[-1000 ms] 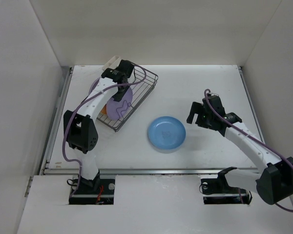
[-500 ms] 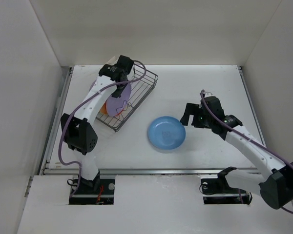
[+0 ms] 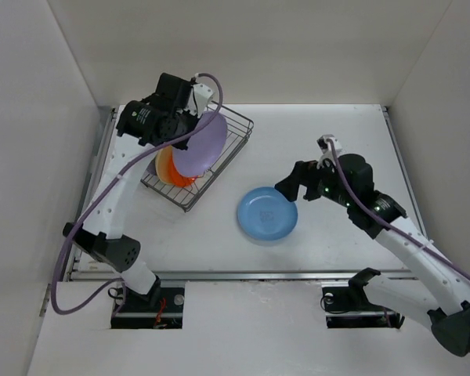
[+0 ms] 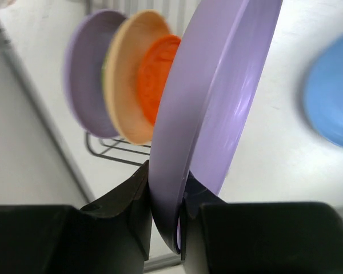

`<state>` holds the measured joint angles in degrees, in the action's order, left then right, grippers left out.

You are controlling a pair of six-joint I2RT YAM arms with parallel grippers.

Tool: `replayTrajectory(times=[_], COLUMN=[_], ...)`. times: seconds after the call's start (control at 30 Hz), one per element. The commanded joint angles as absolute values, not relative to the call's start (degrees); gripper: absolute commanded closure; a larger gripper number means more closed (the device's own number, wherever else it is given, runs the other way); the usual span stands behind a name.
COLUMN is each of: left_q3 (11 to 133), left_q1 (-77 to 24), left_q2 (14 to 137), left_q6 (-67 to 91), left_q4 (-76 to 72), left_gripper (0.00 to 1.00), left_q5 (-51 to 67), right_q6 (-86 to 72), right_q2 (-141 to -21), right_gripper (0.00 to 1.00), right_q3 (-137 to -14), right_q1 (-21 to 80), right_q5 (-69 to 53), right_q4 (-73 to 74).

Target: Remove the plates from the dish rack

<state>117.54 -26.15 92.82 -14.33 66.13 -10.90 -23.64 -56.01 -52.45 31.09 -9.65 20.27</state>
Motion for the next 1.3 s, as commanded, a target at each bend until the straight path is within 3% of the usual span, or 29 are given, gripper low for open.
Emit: replayTrajectory(times=[0.0, 0.03, 0.17, 0.37, 0.57, 0.7, 0.8, 0.83, 0.93, 0.97, 1.0, 1.07, 1.1, 1.13, 1.27], left_q3=[119.3, 118.6, 116.0, 114.1, 114.1, 114.1, 113.6, 113.6, 112.9, 112.3, 112.3, 111.6, 111.6, 111.6, 112.7], left_q1=[-26.3, -26.3, -26.3, -27.4, -29.3, -30.3, -30.3, -30.3, -30.3, -30.3, -30.3, -30.3, -30.3, -30.3, -29.0], left_q2=[88.9, 88.9, 91.2, 93.9, 94.9, 94.9, 94.4, 93.9, 93.9, 93.3, 92.8, 92.3, 92.3, 92.3, 91.8], left_q6=[-14.8, -15.5, -18.5, -19.1, -20.8, -23.3, -23.8, -23.8, -22.2, -20.0, -18.5, -15.5, -12.7, -11.3, -5.4], left_q4=[71.2, 73.9, 78.4, 79.0, 79.8, 81.3, 81.8, 81.8, 80.0, 79.2, 76.8, 74.1, 72.0, 71.2, 67.8], left_gripper=[1.0, 1.0, 1.0, 1.0, 1.0, 1.0, 1.0, 1.0, 1.0, 0.9, 0.74, 0.32, 0.06, 0.0, 0.0], left_q5=[4.5, 12.8, 27.5, 37.2, 39.3, 41.4, 42.3, 42.3, 38.7, 35.4, 33.3, 24.4, 20.6, 16.7, -1.9], right_q6=[-24.3, -25.2, -26.0, -26.5, -26.5, -27.1, -27.1, -27.1, -27.6, -27.6, -27.6, -28.1, -28.9, -29.4, -33.3], right_q2=[-50.2, -49.3, -47.9, -51.7, -55.7, -58.0, -58.7, -58.7, -57.9, -57.9, -56.4, -55.4, -54.8, -53.9, -53.1], right_gripper=[0.01, 0.01, 0.01, 0.05, 0.09, 0.19, 0.47, 0.7, 0.99, 1.0, 1.0, 1.0, 1.0, 1.0, 1.0], right_q3=[-52.7, -52.0, -49.4, -49.9, -48.7, -48.7, -48.7, -48.7, -48.7, -48.7, -48.2, -47.6, -47.6, -47.6, -46.2], right_q1=[31.6, 31.6, 31.6, 32.8, 36.0, 36.6, 36.6, 36.6, 36.6, 36.6, 36.6, 36.6, 36.6, 36.6, 36.6], right_q5=[-13.2, -13.2, -15.6, -17.5, -18.1, -16.1, -16.1, -16.1, -16.1, -16.1, -15.5, -14.0, -11.5, -9.9, -1.0], right_q4=[7.2, 5.5, -0.7, 0.0, -2.5, -2.5, -2.5, -2.5, -1.7, -1.1, -0.6, 1.8, 3.0, 5.4, 12.4])
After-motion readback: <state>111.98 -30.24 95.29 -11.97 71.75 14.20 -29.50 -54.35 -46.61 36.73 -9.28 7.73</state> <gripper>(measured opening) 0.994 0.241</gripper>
